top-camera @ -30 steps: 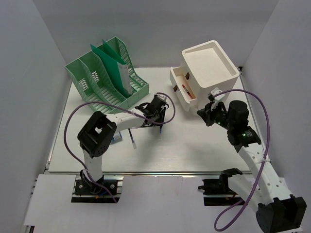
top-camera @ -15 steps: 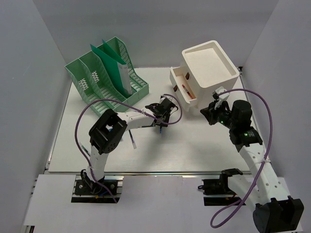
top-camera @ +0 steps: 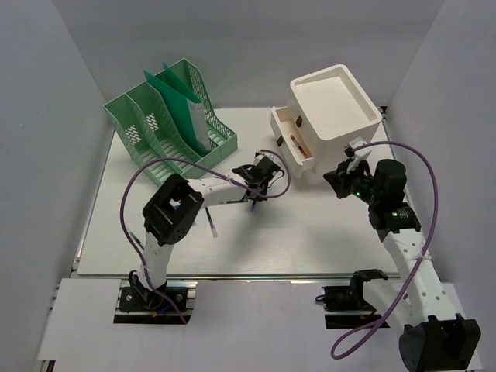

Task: Organize the desk

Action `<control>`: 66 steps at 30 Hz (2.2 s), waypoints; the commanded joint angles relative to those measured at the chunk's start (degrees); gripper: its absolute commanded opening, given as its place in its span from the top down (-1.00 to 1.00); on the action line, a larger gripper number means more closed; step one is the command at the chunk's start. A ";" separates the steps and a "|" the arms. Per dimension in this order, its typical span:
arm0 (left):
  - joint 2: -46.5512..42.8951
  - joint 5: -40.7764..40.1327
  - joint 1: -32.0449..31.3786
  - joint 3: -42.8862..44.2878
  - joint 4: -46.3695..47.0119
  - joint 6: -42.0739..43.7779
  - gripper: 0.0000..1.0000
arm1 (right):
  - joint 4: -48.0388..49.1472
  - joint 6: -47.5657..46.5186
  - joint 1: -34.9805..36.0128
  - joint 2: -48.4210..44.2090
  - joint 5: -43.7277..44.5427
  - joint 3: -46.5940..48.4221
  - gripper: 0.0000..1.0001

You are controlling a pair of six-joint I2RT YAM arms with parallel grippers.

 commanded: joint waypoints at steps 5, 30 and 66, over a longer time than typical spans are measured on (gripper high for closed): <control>-2.76 4.35 -0.83 0.28 1.07 0.26 1.00 | 3.11 0.76 -1.80 -0.55 -2.32 0.47 1.00; -5.06 21.42 7.16 29.28 7.82 -19.59 1.00 | 3.11 0.85 -4.88 -1.34 -5.58 0.12 1.00; -2.31 22.73 11.12 32.57 10.85 -17.07 0.46 | -6.70 -17.22 -5.67 -0.55 -26.47 0.12 0.42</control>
